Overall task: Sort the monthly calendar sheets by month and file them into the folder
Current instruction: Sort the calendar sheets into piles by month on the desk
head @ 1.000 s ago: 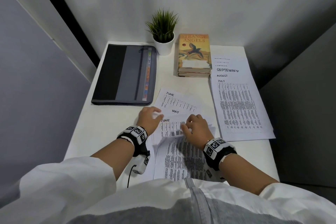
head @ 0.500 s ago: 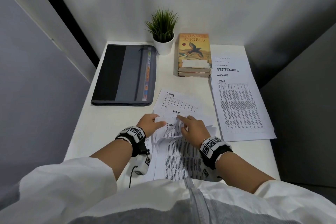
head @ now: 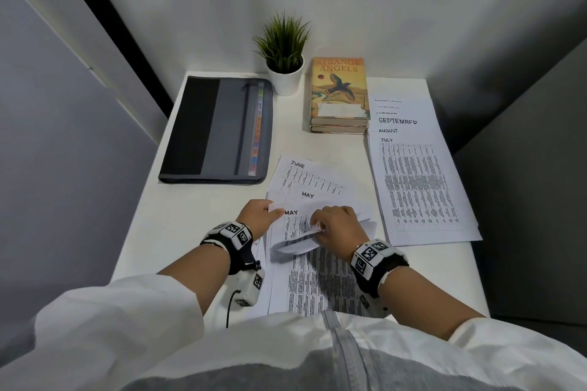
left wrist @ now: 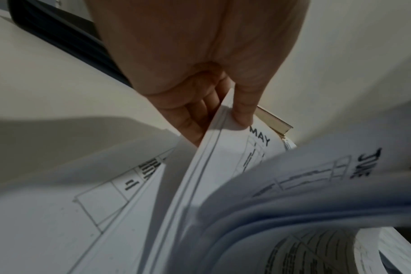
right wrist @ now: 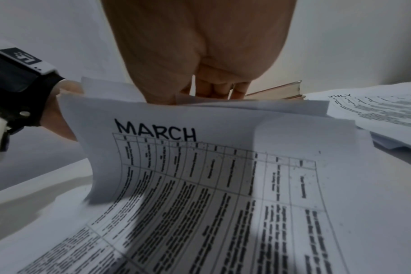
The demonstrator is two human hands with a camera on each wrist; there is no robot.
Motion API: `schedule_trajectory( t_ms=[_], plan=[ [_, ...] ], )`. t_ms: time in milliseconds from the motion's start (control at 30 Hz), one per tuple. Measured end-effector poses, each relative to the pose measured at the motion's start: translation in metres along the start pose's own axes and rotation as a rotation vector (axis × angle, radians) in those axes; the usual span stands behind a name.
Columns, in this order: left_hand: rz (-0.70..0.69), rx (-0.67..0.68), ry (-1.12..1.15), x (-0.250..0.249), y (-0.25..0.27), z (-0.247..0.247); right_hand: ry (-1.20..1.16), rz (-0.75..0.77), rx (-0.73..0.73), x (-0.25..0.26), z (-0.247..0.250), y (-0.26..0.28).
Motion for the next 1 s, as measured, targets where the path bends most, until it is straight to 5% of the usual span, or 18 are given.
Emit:
schedule_trajectory(
  t_ms=[200, 1000],
  plan=[
    [-0.031, -0.013, 0.037, -0.004, 0.002, -0.003, -0.022, 0.071, -0.104, 0.009, 0.006, 0.006],
    [0.001, -0.054, 0.102, 0.000, 0.003, -0.004, -0.117, 0.124, -0.102, 0.010, 0.003, 0.013]
  ],
)
Point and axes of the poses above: each hand's wrist, its own y-axis away from the middle knuckle, its own z-axis out of the back of the hand, x = y × z, the point moved 6 cm from there along -y, towards the middle knuckle, and after that the axes turned 3 degrees about -z, right-handed, at the moved point
